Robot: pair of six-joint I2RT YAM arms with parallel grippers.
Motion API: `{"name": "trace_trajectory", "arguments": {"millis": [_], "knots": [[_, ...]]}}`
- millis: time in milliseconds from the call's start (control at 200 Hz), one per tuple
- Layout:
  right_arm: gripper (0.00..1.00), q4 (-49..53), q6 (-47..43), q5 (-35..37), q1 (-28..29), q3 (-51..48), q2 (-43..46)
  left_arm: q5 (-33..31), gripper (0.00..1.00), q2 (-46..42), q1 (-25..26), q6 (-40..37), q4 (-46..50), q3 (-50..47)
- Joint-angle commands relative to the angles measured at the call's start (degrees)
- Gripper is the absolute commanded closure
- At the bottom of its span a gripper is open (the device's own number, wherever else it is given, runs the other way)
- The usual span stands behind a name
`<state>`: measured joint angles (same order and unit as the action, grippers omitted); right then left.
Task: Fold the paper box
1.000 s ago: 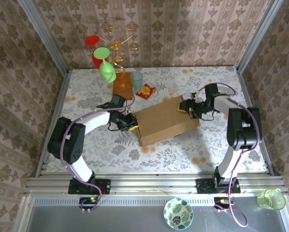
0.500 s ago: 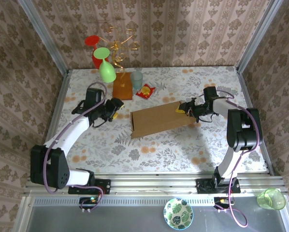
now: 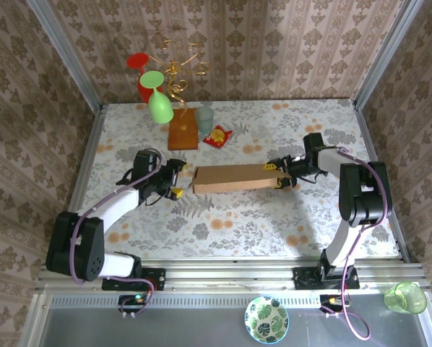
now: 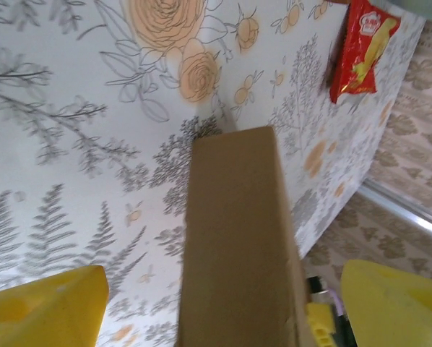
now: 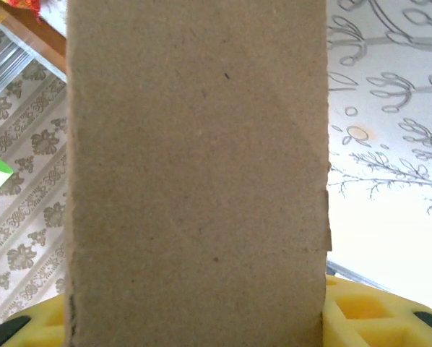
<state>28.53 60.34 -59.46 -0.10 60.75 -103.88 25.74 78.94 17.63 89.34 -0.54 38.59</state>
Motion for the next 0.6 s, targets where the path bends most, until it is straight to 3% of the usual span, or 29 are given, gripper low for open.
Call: {"name": "trace_trajectory", "arguments": {"millis": [0,160,390,515,595], "knots": [[0.58,2.0,4.7,-3.6,0.4,-0.9,0.2,1.1,0.16,3.8,1.1,11.4,-9.6,-1.1],[0.59,1.7,6.5,-3.6,0.4,-0.9,0.4,5.1,0.17,9.2,3.6,18.7,-13.4,0.2],[0.60,0.1,8.9,-3.3,1.9,-1.1,-0.7,5.7,0.20,13.4,6.4,24.5,-20.0,1.1],[0.61,-1.2,10.5,-2.9,2.5,-1.5,-1.3,5.7,0.27,14.3,8.1,26.9,-22.1,1.0],[0.61,-1.9,11.5,-2.8,2.8,-1.5,-1.6,4.8,0.38,14.3,8.2,28.1,-23.0,0.2]]}}
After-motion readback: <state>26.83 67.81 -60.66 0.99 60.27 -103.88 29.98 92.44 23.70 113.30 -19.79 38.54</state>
